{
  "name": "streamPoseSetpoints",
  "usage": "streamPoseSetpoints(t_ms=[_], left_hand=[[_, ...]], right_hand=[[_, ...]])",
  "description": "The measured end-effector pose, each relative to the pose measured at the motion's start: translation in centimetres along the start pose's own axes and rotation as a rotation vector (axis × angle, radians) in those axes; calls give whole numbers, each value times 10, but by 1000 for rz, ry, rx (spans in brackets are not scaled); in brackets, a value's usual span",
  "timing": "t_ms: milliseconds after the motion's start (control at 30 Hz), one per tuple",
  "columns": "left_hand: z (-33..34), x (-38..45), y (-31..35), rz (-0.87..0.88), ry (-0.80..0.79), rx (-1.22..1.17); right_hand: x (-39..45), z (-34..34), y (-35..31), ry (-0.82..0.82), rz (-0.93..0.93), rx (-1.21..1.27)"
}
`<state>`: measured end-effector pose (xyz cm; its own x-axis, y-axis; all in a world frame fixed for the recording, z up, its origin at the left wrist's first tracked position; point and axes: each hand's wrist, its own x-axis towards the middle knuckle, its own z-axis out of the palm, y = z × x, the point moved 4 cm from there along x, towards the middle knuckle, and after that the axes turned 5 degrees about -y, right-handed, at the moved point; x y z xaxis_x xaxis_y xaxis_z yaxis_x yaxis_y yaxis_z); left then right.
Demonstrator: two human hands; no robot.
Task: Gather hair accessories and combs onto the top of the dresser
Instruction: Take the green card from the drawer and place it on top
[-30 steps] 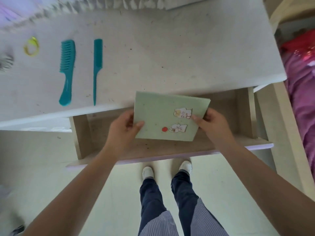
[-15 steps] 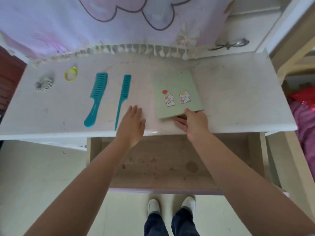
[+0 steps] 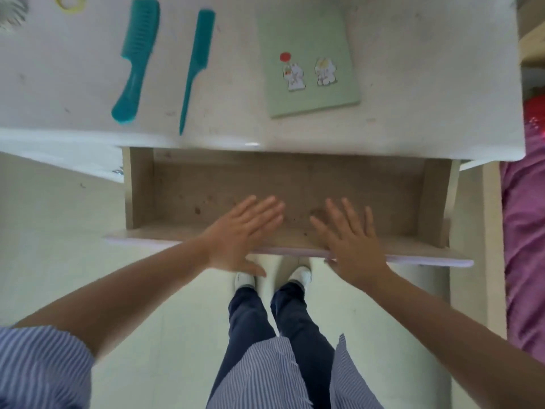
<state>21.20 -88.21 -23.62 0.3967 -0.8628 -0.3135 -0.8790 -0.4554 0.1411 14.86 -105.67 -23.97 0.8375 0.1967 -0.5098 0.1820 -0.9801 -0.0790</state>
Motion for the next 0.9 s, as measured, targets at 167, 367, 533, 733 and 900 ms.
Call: streamPoseSetpoints(t_ms=[167, 367, 533, 733, 900], left_hand=[[6, -20, -13, -139, -193, -64], [-20, -19, -21, -93, 54, 51], [-64, -9, -42, -201, 166, 76], [-53, 22, -73, -315, 6, 50], [-65, 29, -90, -379, -14, 3]], right_hand=[[1, -5, 7, 106, 49, -47], [-4, -21, 8, 279, 57, -7], [1, -53, 25, 362, 116, 40], [34, -71, 52, 205, 246, 90], [49, -86, 60, 329, 207, 44]])
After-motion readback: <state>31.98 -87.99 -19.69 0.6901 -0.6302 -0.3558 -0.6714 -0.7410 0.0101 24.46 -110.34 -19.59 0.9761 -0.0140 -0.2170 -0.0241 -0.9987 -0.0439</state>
